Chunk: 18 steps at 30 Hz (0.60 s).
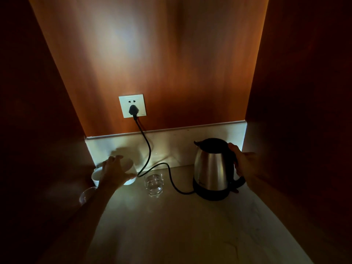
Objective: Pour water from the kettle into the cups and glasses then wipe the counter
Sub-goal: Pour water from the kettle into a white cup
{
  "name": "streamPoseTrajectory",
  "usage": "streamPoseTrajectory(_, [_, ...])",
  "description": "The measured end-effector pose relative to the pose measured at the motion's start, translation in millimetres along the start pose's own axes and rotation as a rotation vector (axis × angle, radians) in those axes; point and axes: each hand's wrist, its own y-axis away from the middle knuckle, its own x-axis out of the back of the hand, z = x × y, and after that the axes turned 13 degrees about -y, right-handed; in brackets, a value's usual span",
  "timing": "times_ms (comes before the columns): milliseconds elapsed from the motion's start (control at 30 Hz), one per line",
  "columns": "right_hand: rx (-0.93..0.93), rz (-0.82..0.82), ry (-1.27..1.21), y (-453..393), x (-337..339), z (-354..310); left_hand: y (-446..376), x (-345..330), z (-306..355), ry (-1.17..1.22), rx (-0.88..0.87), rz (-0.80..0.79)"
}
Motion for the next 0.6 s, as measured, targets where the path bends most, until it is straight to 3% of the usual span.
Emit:
streamPoseTrajectory(300, [-0.001, -0.04, -0.09, 42.8, 2.7, -19.0, 46.8, 54.6, 18.8, 0.18, -0.088, 0.011])
streamPoseTrajectory(600, [0.018, -0.134, -0.142, 98.7, 14.2, -43.5, 147.4, 37.6, 35.6, 0.339, -0.265, -0.065])
